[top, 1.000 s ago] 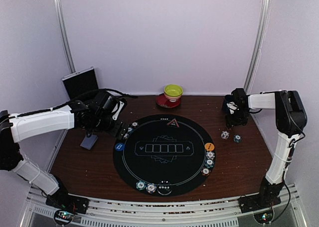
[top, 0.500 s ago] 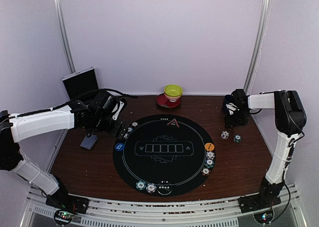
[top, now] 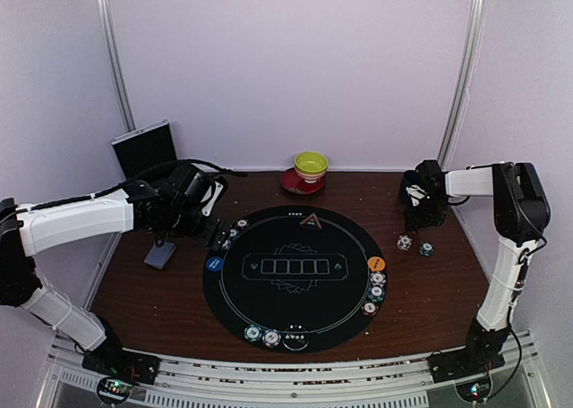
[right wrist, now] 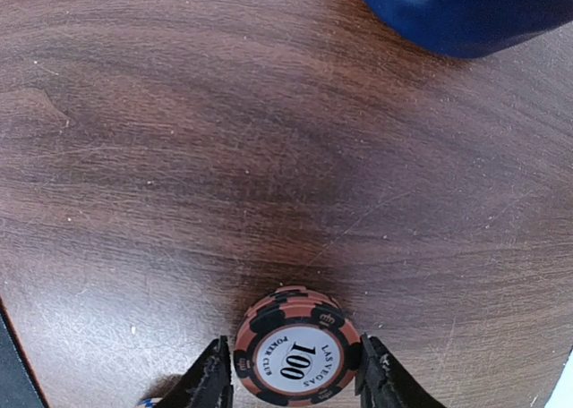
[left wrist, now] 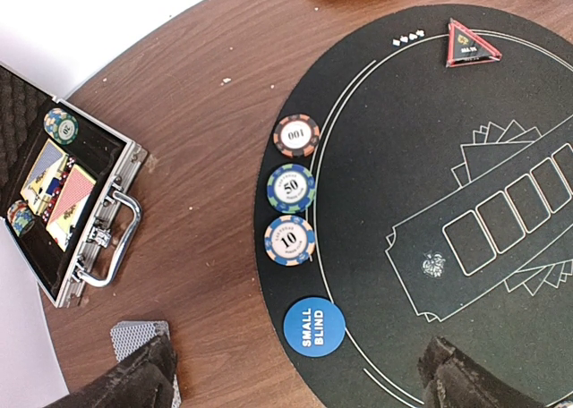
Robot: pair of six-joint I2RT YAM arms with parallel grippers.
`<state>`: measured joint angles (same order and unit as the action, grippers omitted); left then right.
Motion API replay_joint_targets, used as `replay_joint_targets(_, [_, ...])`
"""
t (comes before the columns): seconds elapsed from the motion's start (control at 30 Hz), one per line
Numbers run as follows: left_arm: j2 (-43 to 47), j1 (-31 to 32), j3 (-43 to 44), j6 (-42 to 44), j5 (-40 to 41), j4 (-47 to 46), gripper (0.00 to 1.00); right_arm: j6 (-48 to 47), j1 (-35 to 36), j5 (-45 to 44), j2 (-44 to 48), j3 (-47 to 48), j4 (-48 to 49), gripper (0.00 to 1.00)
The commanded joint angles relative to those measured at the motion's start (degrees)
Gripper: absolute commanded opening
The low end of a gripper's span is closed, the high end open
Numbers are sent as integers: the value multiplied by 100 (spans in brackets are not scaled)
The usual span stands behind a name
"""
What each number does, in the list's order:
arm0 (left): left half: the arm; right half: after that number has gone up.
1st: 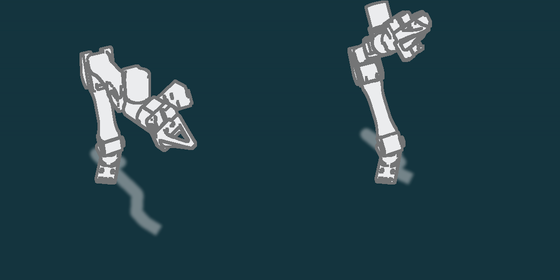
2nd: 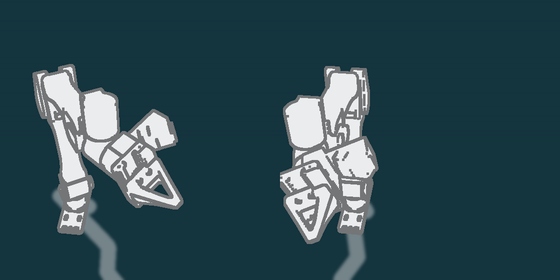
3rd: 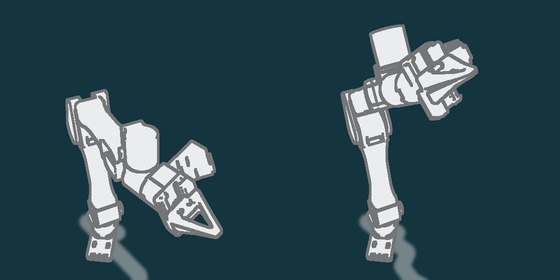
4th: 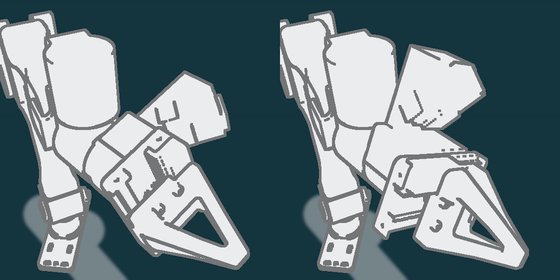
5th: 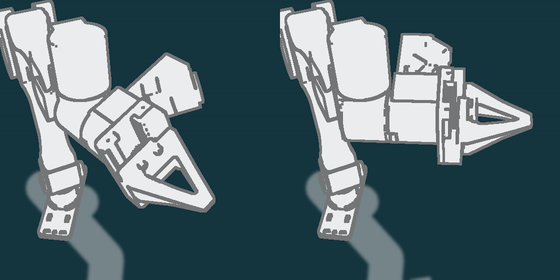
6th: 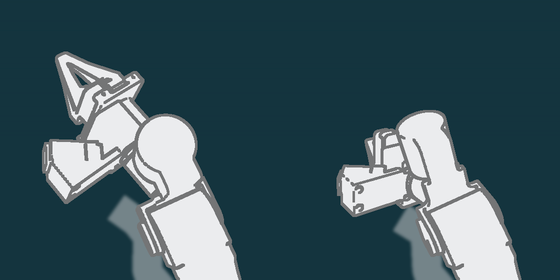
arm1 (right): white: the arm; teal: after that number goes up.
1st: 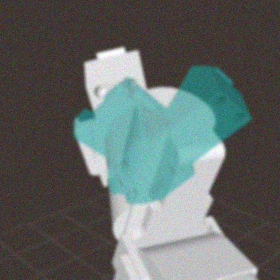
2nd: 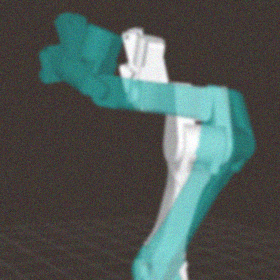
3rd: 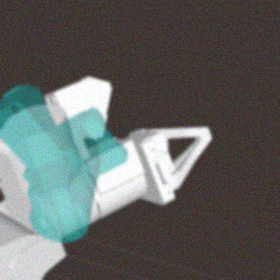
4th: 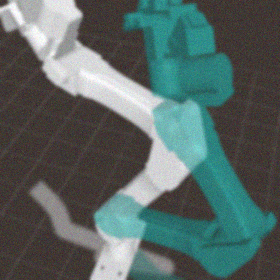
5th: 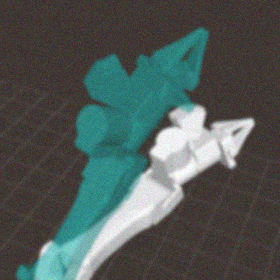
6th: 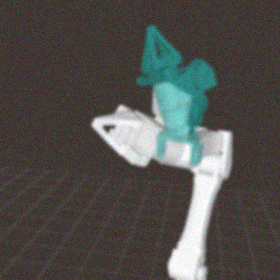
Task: Distribute texas hold em gaming equipment
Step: Pick up the pile of poker chips from the pile of poker chips.
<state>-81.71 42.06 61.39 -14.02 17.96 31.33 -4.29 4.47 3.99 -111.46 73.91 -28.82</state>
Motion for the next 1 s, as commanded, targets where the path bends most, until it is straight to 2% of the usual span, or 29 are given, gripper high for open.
replay_joint_targets(0.0, [-64, -17, 102, 61, 59, -162, 98, 43, -43, -109, -34, 62, 81, 47])
replay_joint_targets(0.33, [-80, -20, 102, 66, 67, -162, 98, 25, -43, -168, 21, 40, 88, 37])
replay_joint_targets(0.63, [-98, -20, 95, 57, 92, -162, 98, -59, 11, -242, 365, -63, 178, 34])
replay_joint_targets(0.97, [-72, -31, 93, 49, 120, -162, 98, -249, 605, -304, 849, -134, 143, 34])
